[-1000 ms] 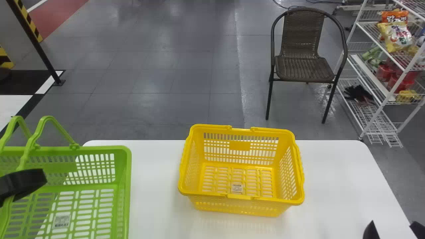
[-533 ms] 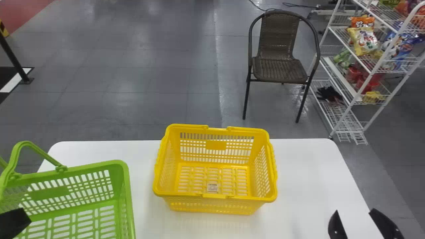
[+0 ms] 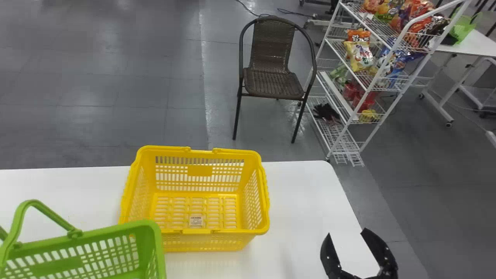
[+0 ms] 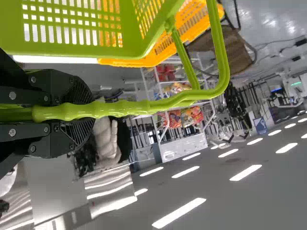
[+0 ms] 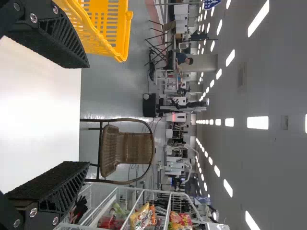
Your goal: Grasp handle with right gripper to insert into left gripper then lift and swing left to center
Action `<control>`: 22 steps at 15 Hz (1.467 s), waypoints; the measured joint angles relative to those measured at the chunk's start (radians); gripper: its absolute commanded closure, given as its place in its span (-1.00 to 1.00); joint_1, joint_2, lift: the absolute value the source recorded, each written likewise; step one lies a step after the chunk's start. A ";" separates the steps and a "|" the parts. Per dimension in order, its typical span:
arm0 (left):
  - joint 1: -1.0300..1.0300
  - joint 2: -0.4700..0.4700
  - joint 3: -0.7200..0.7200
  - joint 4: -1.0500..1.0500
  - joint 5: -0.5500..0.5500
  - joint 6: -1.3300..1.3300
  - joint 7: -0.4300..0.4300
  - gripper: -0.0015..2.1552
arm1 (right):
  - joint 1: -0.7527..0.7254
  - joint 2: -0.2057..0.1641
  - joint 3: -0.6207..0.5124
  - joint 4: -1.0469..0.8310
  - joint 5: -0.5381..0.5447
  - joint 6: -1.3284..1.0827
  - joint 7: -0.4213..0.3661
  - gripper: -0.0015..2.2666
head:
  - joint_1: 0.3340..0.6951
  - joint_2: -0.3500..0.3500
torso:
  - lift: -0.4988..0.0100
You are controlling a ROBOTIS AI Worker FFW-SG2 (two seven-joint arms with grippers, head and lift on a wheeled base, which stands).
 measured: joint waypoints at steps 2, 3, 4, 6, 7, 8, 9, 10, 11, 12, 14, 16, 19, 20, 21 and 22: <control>0.016 -0.002 -0.057 -0.017 0.001 0.000 0.000 0.75 | -0.001 -0.003 0.007 -0.003 0.000 0.000 0.000 -0.91 | 1.00 -0.93 | 0.96; 0.020 -0.002 -0.088 -0.022 0.001 0.000 0.005 0.75 | -0.001 -0.004 0.012 -0.008 0.000 -0.001 0.001 -0.91 | 1.00 -0.97 | 0.96; 0.021 -0.002 -0.117 -0.024 0.000 0.000 0.010 0.75 | -0.001 -0.004 0.015 -0.014 0.001 -0.002 0.001 -0.91 | 1.00 -1.00 | 0.96; 0.021 -0.002 -0.178 -0.023 -0.009 0.000 0.016 0.75 | 0.004 -0.005 0.021 -0.034 0.004 -0.002 0.003 -0.91 | 1.00 -1.00 | 0.96; 0.019 -0.002 -0.198 -0.021 -0.015 0.000 0.017 0.75 | 0.007 -0.006 0.024 -0.042 0.006 -0.002 0.004 -0.91 | 1.00 -1.00 | 0.96; 0.017 -0.002 -0.218 -0.019 -0.021 0.000 0.020 0.75 | 0.011 -0.007 0.029 -0.050 0.008 -0.002 0.011 -0.91 | 1.00 -1.00 | 0.96; 0.014 -0.002 -0.233 -0.016 -0.027 0.000 0.027 0.75 | 0.014 -0.008 0.035 -0.058 0.011 -0.002 0.015 -0.91 | 1.00 -1.00 | 0.96; 0.011 -0.002 -0.246 -0.014 -0.034 0.000 0.030 0.75 | 0.018 -0.008 0.040 -0.065 0.012 0.001 0.018 -0.91 | 1.00 -1.00 | 0.96; 0.008 -0.002 -0.256 -0.013 -0.041 0.000 0.031 0.75 | 0.021 -0.008 0.043 -0.070 0.013 0.003 0.018 -0.91 | 1.00 -1.00 | 0.96; 0.005 -0.002 -0.267 -0.012 -0.050 0.000 0.032 0.75 | 0.023 -0.008 0.047 -0.074 0.015 0.004 0.018 -0.91 | 1.00 -1.00 | 0.96; 0.002 -0.002 -0.292 -0.009 -0.060 0.000 0.039 0.75 | 0.025 -0.008 0.052 -0.075 0.017 0.008 0.018 -0.91 | 1.00 -1.00 | 0.96; 0.002 -0.002 -0.317 0.000 -0.064 0.000 0.044 0.75 | 0.025 -0.008 0.057 -0.076 0.018 0.012 0.018 -0.91 | 1.00 -1.00 | 0.96; 0.002 -0.002 -0.355 0.006 -0.064 0.000 0.060 0.75 | 0.025 -0.008 0.062 -0.077 0.018 0.016 0.018 -0.91 | 1.00 -1.00 | 0.96; 0.002 -0.002 -0.364 0.006 -0.064 0.000 0.065 0.75 | 0.026 -0.008 0.063 -0.079 0.019 0.016 0.018 -0.91 | 1.00 -1.00 | 0.96; 0.002 -0.002 -0.372 0.006 -0.065 0.000 0.069 0.75 | 0.026 -0.008 0.064 -0.081 0.019 0.016 0.018 -0.91 | 1.00 -1.00 | 0.96; 0.002 -0.002 -0.377 0.006 -0.066 0.000 0.071 0.75 | 0.027 -0.008 0.065 -0.083 0.020 0.016 0.018 -0.91 | 1.00 -1.00 | 0.96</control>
